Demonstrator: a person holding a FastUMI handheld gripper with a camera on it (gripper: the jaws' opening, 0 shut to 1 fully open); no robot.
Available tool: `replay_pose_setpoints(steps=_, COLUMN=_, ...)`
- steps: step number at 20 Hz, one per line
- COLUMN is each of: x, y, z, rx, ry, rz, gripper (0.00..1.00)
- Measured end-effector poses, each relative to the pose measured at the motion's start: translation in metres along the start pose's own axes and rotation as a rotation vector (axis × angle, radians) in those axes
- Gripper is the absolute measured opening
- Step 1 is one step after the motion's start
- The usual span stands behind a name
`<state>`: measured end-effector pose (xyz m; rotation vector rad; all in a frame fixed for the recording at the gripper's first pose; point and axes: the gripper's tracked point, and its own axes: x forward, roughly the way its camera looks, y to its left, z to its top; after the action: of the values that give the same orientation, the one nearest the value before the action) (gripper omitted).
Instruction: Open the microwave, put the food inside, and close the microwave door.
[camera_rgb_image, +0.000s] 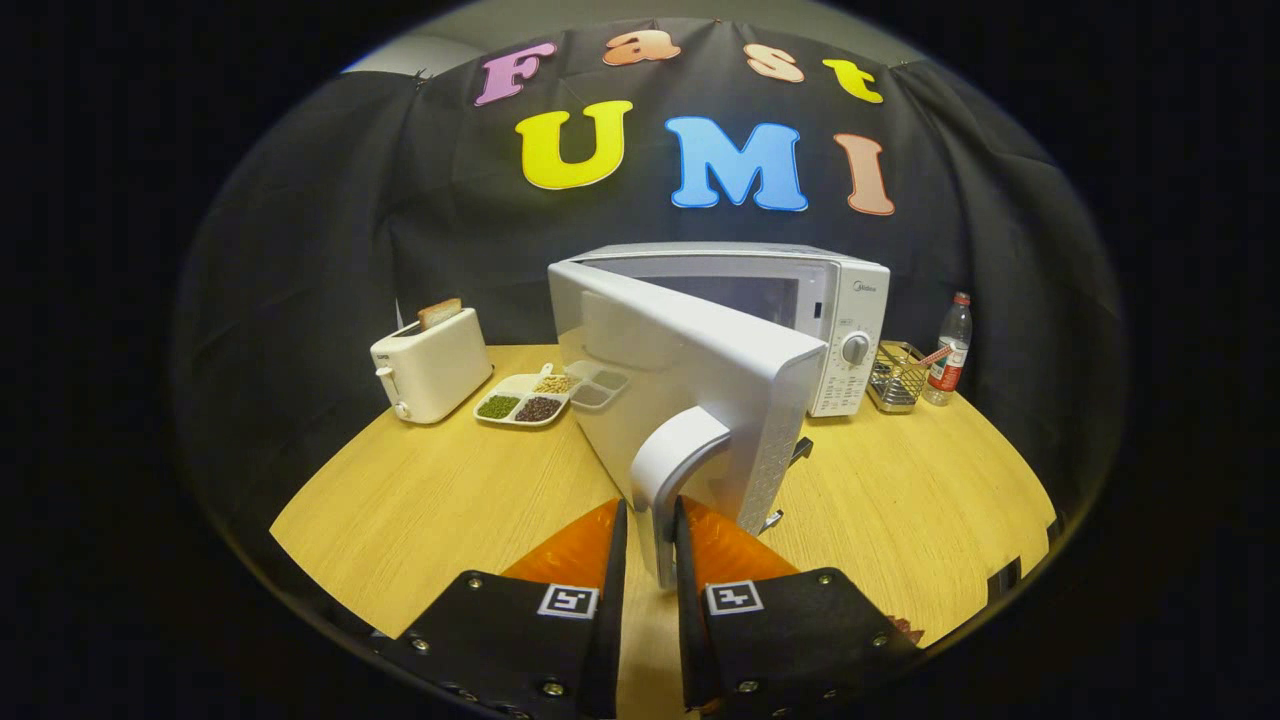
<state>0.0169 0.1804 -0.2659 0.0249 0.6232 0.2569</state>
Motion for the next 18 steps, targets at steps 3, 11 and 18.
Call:
replay_pose_setpoints(steps=3, x=-0.003, y=0.023, z=-0.005, rx=-0.015, ry=0.003, rz=0.023, gripper=0.25)
replay_pose_setpoints(steps=11, x=-0.006, y=0.075, z=-0.022, rx=-0.029, ry=0.007, rz=0.016, gripper=0.25)
replay_pose_setpoints(steps=18, x=-0.01, y=0.119, z=-0.032, rx=-0.065, ry=-0.006, rz=0.035, gripper=0.26)
